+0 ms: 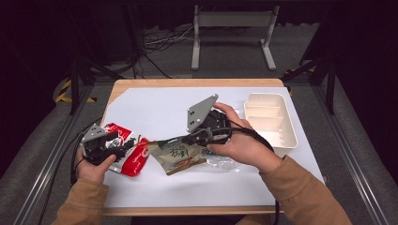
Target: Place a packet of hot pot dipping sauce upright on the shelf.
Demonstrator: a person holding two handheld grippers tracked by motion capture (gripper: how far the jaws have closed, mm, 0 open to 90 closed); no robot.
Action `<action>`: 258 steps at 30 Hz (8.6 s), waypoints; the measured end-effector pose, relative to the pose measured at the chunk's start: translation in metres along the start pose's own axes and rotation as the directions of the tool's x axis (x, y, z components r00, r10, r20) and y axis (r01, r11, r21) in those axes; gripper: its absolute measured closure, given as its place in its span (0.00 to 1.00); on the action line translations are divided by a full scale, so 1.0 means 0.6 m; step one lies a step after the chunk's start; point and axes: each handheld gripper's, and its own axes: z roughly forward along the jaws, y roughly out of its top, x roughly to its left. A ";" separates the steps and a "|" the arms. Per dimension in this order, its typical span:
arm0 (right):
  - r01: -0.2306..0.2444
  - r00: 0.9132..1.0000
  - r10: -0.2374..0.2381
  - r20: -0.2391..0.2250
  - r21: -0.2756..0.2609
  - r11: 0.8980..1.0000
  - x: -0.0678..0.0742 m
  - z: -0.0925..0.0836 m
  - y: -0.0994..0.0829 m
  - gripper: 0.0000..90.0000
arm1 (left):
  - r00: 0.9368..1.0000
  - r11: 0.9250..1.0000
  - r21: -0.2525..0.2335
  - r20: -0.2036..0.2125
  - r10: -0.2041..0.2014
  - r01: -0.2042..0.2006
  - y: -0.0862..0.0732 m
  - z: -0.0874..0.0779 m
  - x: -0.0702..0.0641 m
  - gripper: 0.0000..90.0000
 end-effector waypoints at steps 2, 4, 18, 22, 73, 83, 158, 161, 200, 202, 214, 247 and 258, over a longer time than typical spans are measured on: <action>0.001 1.000 -0.001 0.009 -0.003 1.000 -0.001 -0.005 -0.001 1.00 | 1.000 1.000 0.000 0.000 0.000 0.000 0.000 0.000 0.000 0.28; -0.004 1.000 0.004 0.016 -0.003 1.000 -0.003 -0.011 -0.003 1.00 | 1.000 1.000 0.000 0.000 -0.001 0.001 0.000 0.000 0.000 0.28; -0.041 0.997 0.042 0.062 -0.014 0.999 -0.020 -0.041 -0.020 1.00 | 1.000 1.000 -0.001 -0.004 0.001 -0.001 0.000 0.000 0.001 0.28; -0.054 0.996 0.055 0.075 -0.016 0.998 -0.026 -0.049 -0.026 1.00 | 1.000 1.000 0.000 -0.003 -0.005 0.005 -0.001 0.000 0.002 0.28; -0.227 0.921 0.253 0.296 -0.118 0.967 -0.160 -0.190 -0.205 1.00 | 0.999 1.000 0.002 -0.029 -0.031 0.031 -0.012 -0.004 0.007 0.27; -0.246 0.901 0.275 0.334 -0.129 0.961 -0.180 -0.206 -0.238 1.00 | 0.999 0.999 0.003 -0.031 -0.036 0.036 -0.013 -0.004 0.008 0.27; -0.313 0.823 0.332 0.461 -0.120 0.942 -0.298 -0.223 -0.387 1.00 | 0.996 0.998 0.000 -0.076 -0.056 0.056 -0.058 -0.057 0.010 0.25; -0.316 0.824 0.334 0.458 -0.119 0.941 -0.298 -0.218 -0.390 1.00 | 0.995 0.998 0.001 -0.076 -0.059 0.059 -0.058 -0.057 0.010 0.25; -0.391 0.825 0.388 0.411 -0.081 0.917 -0.296 -0.175 -0.424 0.99 | 0.995 0.998 0.008 -0.075 -0.058 0.059 -0.058 -0.054 0.009 0.25; -0.397 0.824 0.392 0.409 -0.075 0.915 -0.296 -0.174 -0.426 0.99 | 0.996 0.999 0.007 -0.077 -0.052 0.053 -0.057 -0.054 0.010 0.25; -0.475 0.793 0.452 0.407 -0.051 0.879 -0.295 -0.170 -0.444 0.99 | 0.996 0.999 0.009 -0.076 -0.052 0.053 -0.058 -0.052 0.010 0.25; -0.355 0.717 0.456 0.528 -0.287 0.890 -0.240 -0.200 -0.376 0.46 | 0.998 0.999 0.003 -0.049 -0.037 0.038 -0.044 -0.034 0.007 0.25; -0.379 0.744 0.518 0.421 -0.373 0.847 -0.164 -0.187 -0.334 0.41 | 1.000 1.000 0.006 -0.012 -0.007 0.007 -0.025 -0.011 0.000 0.25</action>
